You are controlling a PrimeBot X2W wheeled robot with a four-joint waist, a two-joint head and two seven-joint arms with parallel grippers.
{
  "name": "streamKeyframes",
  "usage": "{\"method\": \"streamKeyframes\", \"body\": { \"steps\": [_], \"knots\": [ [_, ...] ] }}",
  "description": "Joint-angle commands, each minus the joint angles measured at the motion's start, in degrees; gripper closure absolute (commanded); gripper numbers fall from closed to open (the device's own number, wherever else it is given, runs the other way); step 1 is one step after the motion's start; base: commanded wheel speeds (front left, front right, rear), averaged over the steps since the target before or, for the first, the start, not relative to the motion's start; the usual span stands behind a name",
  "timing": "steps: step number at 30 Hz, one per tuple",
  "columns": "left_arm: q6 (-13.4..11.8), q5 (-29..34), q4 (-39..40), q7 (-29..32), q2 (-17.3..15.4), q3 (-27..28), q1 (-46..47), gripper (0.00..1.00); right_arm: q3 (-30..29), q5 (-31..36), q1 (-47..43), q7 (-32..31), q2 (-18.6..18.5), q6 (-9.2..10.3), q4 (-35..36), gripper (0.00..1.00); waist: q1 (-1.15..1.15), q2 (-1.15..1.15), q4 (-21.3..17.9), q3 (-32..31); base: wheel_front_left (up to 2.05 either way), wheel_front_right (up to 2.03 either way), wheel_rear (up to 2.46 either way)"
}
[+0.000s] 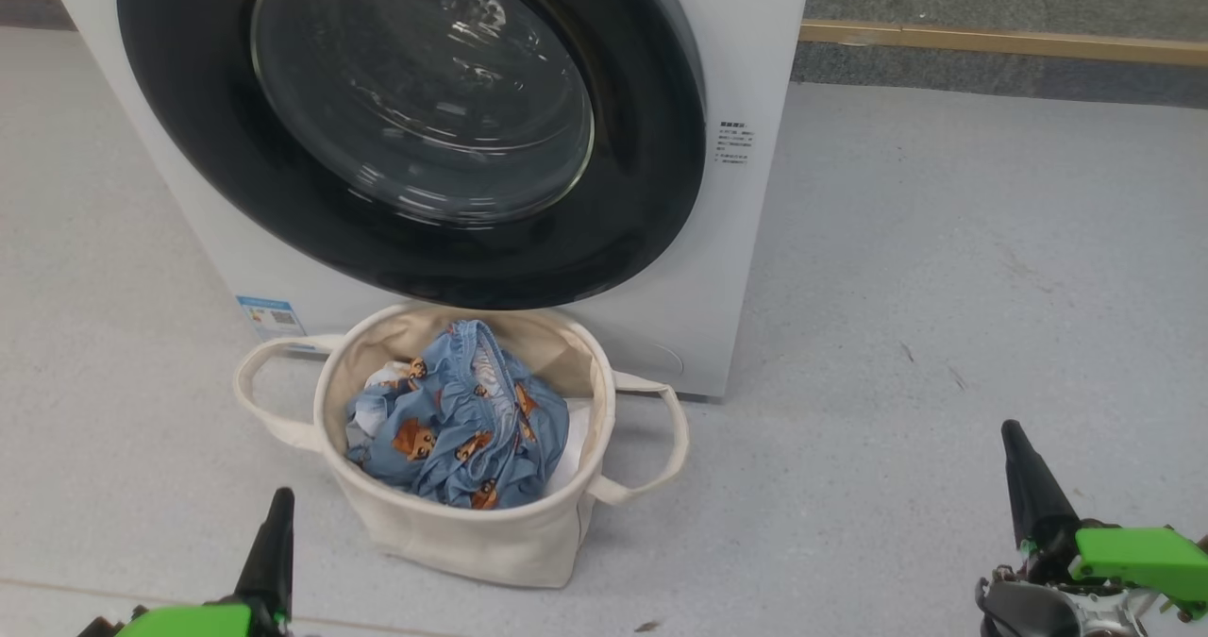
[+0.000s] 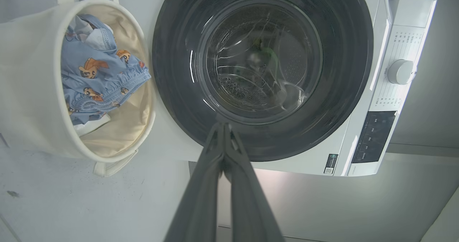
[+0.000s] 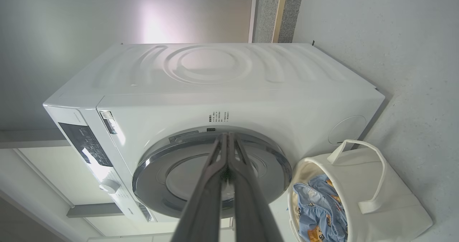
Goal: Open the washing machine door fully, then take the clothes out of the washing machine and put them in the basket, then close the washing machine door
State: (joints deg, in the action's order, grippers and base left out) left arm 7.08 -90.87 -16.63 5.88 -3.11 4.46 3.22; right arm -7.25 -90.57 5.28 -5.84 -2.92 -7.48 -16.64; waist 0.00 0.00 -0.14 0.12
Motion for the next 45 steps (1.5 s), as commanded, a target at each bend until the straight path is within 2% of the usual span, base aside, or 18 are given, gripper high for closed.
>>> {"method": "streamKeyframes", "body": {
  "steps": [1, 45],
  "knots": [
    [0.4, -1.3, 2.6, 0.6, 0.2, 2.1, 3.0, 1.00, 0.7, -1.6, 0.9, -0.7, 0.0, -0.01, 2.6, 1.00, 0.00, 0.00, 0.1, 0.1, 0.00, 0.00, 0.00],
    [0.4, -1.3, 2.6, 0.6, 0.2, 2.1, 3.0, 1.00, 0.7, -1.6, 0.9, -0.7, 0.0, -0.01, 2.6, 1.00, 0.00, 0.00, 0.1, 0.1, 0.00, 0.00, 0.00]
  ]
}}
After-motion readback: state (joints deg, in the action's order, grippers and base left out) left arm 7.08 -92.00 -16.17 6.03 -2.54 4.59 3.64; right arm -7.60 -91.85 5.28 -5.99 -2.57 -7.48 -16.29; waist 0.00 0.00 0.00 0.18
